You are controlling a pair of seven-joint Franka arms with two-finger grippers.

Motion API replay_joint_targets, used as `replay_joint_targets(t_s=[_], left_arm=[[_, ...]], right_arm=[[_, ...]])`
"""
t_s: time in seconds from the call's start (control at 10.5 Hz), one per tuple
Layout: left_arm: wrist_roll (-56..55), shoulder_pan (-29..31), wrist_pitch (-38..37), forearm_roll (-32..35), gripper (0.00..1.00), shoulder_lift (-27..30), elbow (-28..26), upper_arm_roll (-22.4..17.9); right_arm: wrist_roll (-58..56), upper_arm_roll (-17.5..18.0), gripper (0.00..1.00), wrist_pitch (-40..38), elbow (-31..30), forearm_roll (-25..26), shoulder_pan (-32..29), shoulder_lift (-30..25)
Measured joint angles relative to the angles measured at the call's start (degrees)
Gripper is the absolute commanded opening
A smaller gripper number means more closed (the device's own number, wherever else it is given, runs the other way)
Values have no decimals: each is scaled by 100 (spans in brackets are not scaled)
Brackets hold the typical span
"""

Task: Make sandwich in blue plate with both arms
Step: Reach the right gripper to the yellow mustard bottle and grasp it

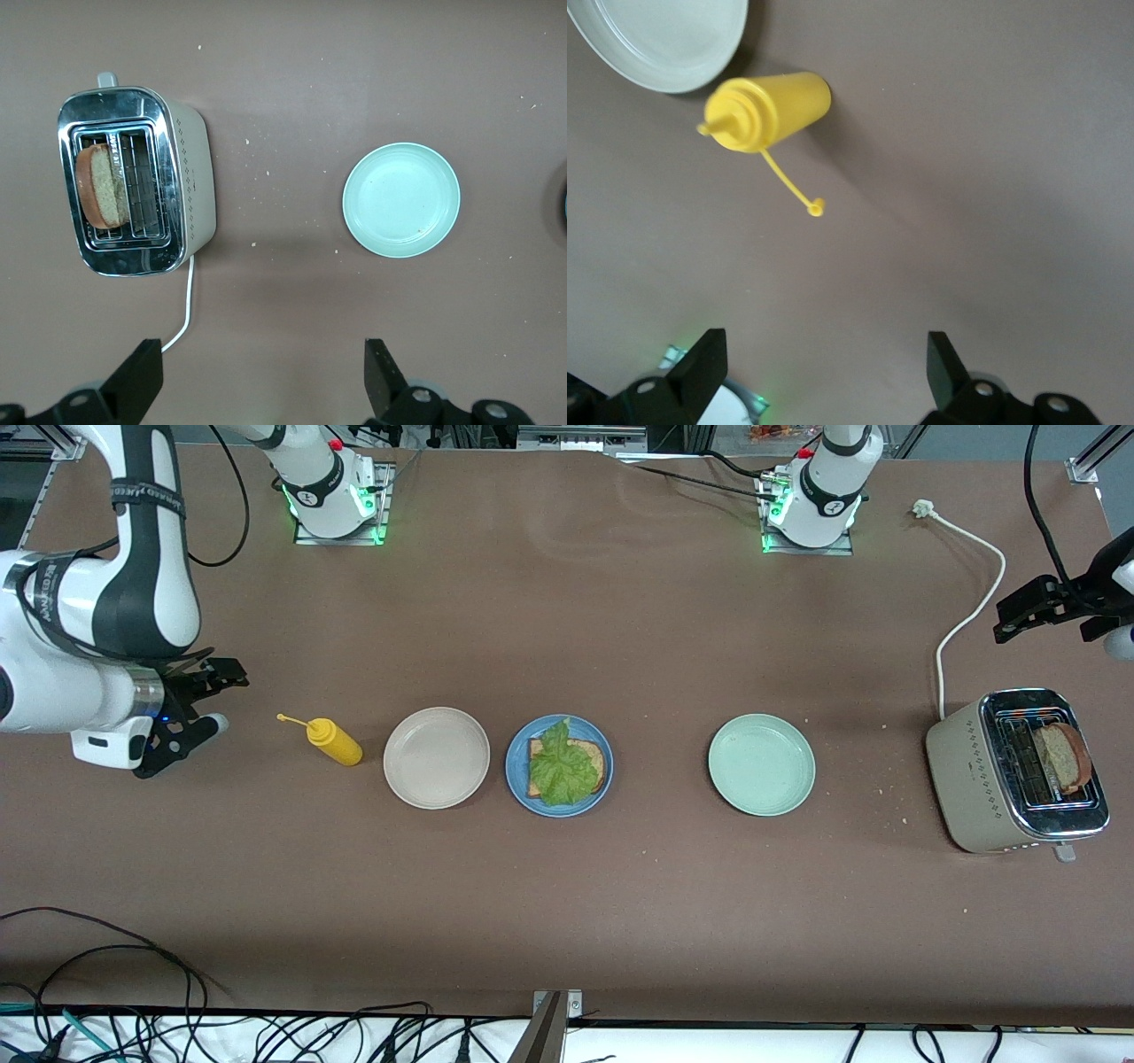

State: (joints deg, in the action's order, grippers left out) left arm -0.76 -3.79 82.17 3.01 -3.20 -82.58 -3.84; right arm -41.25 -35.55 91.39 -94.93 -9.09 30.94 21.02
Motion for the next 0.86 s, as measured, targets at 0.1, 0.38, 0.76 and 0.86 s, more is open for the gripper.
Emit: replay_joint_targets(t_s=[0.1, 0.38, 0.76, 0.86], left_arm=[[0, 0, 0, 0, 100, 0, 0, 0], [0, 1, 0, 0, 100, -3, 2, -1], [0, 2, -1, 0, 100, -10, 5, -1], [0, 2, -1, 0, 100, -11, 6, -1]], right_arm=[[-473, -90, 100, 295, -245, -73, -48, -1], [-2692, -121, 100, 1152, -922, -1012, -634, 158], [-5933, -118, 100, 1307, -940, -3148, -1411, 1112], [-6590, -114, 100, 1308, -905, -3660, -1509, 1444]])
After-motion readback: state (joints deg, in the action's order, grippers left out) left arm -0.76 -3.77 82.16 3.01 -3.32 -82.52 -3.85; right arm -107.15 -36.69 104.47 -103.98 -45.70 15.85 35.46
